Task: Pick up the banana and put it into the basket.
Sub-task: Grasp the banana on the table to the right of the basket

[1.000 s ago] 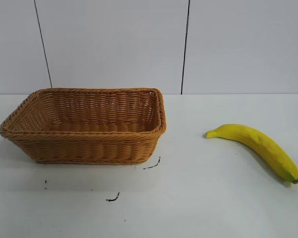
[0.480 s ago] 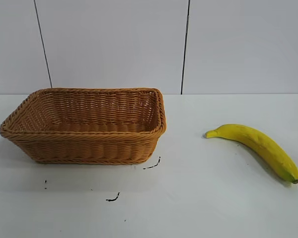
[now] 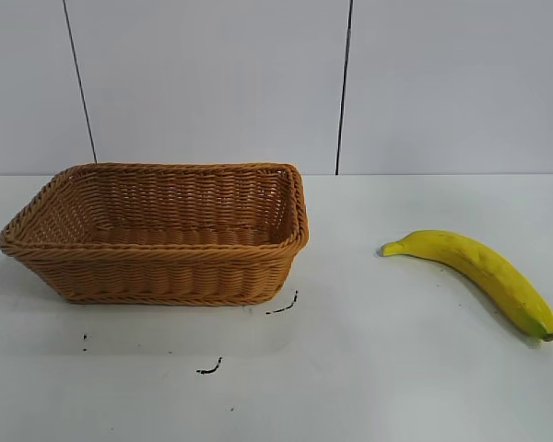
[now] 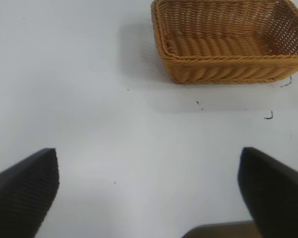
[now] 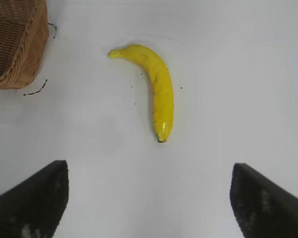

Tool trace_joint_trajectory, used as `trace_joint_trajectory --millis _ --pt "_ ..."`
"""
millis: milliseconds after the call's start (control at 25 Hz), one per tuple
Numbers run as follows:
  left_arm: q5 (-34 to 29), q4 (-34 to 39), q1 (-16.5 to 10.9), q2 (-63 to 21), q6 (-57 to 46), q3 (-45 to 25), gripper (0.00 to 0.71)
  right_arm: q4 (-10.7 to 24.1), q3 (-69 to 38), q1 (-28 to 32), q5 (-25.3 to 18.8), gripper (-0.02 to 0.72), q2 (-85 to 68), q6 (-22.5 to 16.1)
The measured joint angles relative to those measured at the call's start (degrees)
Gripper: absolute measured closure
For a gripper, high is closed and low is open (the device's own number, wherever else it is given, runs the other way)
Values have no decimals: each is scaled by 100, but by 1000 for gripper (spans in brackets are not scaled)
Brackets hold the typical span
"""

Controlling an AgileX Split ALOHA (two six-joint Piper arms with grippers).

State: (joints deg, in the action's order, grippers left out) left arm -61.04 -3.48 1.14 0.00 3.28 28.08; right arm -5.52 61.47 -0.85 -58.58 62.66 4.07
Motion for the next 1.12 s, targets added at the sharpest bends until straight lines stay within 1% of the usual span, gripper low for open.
trace_joint_trajectory --millis 120,440,480,640,840,1000,1120 --pt "0 0 0 0 0 0 15 0 727 0 -146 71 985 122" --pt "0 0 0 0 0 0 15 0 2489 0 -992 71 3273 449" --pt "0 0 0 0 0 0 15 0 2683 0 -1033 71 3511 509" --pt "0 0 0 0 0 0 15 -34 3235 0 -1062 71 4192 851" --pt "0 0 0 0 0 0 15 -76 3333 0 -1089 71 4493 1493" --pt "0 0 0 0 0 0 15 -70 3333 -21 -1089 71 4512 1651" --pt "0 0 0 0 0 0 15 -37 3351 -163 -1084 71 4512 1801"
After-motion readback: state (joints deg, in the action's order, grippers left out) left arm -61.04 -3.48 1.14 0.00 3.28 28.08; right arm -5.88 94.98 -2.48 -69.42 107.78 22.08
